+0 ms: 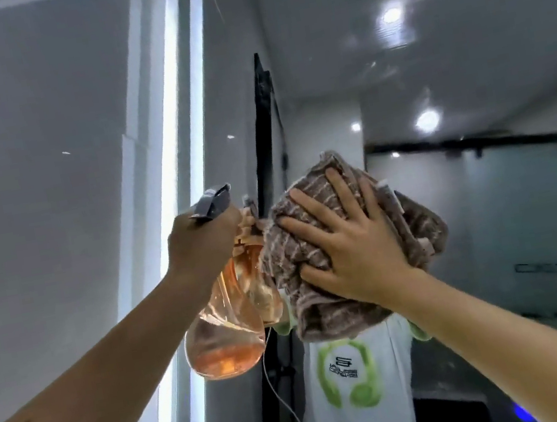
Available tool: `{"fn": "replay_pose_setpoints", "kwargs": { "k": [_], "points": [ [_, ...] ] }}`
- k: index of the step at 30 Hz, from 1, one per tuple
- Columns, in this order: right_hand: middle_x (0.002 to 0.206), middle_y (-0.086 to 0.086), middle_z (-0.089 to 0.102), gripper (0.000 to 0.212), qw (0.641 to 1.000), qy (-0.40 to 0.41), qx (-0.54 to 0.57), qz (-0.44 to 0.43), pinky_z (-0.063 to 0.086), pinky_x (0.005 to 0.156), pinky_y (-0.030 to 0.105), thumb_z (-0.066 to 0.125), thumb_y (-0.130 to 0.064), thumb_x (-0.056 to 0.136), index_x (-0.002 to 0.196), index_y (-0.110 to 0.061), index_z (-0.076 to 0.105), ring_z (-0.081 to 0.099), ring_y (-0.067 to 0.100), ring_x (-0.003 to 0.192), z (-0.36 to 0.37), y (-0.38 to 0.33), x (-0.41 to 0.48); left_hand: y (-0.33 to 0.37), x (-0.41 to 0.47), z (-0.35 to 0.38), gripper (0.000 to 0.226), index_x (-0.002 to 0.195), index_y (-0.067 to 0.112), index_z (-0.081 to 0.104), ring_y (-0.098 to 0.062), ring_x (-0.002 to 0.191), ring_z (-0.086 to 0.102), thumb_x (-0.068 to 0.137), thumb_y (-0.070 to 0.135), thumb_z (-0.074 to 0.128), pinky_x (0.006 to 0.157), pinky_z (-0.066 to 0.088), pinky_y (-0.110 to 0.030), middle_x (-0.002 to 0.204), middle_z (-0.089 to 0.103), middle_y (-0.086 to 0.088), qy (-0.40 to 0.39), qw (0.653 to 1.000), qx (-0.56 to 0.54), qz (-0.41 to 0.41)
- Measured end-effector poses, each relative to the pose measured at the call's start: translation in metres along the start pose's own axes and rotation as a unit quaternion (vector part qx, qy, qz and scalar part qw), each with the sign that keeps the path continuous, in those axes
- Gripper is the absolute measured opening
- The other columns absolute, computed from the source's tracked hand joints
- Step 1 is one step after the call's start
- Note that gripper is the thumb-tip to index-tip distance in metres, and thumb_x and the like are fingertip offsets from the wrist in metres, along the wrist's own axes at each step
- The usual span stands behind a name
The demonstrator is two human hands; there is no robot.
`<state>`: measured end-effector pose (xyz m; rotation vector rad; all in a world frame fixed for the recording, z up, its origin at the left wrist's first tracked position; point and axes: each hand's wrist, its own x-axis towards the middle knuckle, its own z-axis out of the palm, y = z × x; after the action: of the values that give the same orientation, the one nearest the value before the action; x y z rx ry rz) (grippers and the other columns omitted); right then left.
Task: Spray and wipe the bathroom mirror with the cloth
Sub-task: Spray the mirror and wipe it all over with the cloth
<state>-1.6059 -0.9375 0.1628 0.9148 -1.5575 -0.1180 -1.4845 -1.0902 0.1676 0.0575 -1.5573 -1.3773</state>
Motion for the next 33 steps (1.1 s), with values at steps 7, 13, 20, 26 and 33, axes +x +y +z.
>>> {"fn": "replay_pose_setpoints", "kwargs": {
  "k": [7, 13, 20, 26, 33],
  "points": [
    [0.155, -0.006, 0.013, 0.073, 0.990, 0.011, 0.015, 0.142, -0.014, 0.107, 0.055, 0.022, -0.069, 0.074, 0.141, -0.041, 0.023, -0.007, 0.039, 0.140, -0.008, -0.002, 0.056, -0.019, -0.015, -0.025, 0.010, 0.079, 0.025, 0.064, -0.023, 0.080, 0.060, 0.082, 0.015, 0.062, 0.064, 0.039, -0.030, 0.084, 0.066, -0.009, -0.007, 1.000, -0.002, 0.003],
    [0.148, -0.002, 0.036, 0.065, 0.999, -0.035, 0.029, 0.015, 0.001, 0.110, 0.055, 0.034, -0.062, 0.077, 0.136, -0.036, 0.040, 0.014, 0.039, 0.137, 0.023, -0.080, -0.029, -0.049, -0.047, -0.048, 0.008, 0.074, 0.030, 0.063, -0.038, 0.095, 0.064, 0.072, 0.023, 0.062, 0.068, 0.043, -0.033, 0.099, 0.069, -0.020, 0.023, 0.999, 0.033, -0.023],
    [0.152, 0.000, 0.027, 0.067, 0.990, 0.003, 0.037, 0.135, -0.002, 0.111, 0.052, 0.027, -0.059, 0.079, 0.141, -0.032, 0.032, 0.008, 0.038, 0.141, -0.007, -0.016, 0.009, -0.065, -0.061, -0.054, 0.022, 0.072, 0.030, 0.062, -0.026, 0.079, 0.066, 0.082, 0.012, 0.060, 0.067, 0.053, -0.027, 0.095, 0.070, -0.019, 0.012, 0.999, 0.026, -0.029],
    [0.155, -0.002, 0.016, 0.064, 0.996, -0.042, 0.050, 0.057, -0.012, 0.110, 0.050, 0.035, -0.059, 0.084, 0.143, -0.036, 0.022, 0.004, 0.038, 0.141, 0.021, -0.094, 0.014, -0.061, -0.061, -0.057, 0.020, 0.065, 0.035, 0.057, -0.040, 0.095, 0.063, 0.077, 0.020, 0.061, 0.069, 0.043, -0.035, 0.098, 0.069, -0.023, 0.066, 0.998, 0.020, -0.006],
    [0.149, 0.002, 0.033, 0.065, 0.998, -0.012, 0.004, 0.059, 0.004, 0.112, 0.045, 0.031, -0.057, 0.084, 0.142, -0.029, 0.031, 0.017, 0.033, 0.140, 0.008, -0.034, -0.039, -0.079, -0.082, -0.059, 0.020, 0.072, 0.034, 0.061, -0.019, 0.080, 0.065, 0.083, 0.017, 0.062, 0.067, 0.046, -0.029, 0.084, 0.069, -0.011, 0.029, 0.999, 0.032, -0.032]
  ]
}}
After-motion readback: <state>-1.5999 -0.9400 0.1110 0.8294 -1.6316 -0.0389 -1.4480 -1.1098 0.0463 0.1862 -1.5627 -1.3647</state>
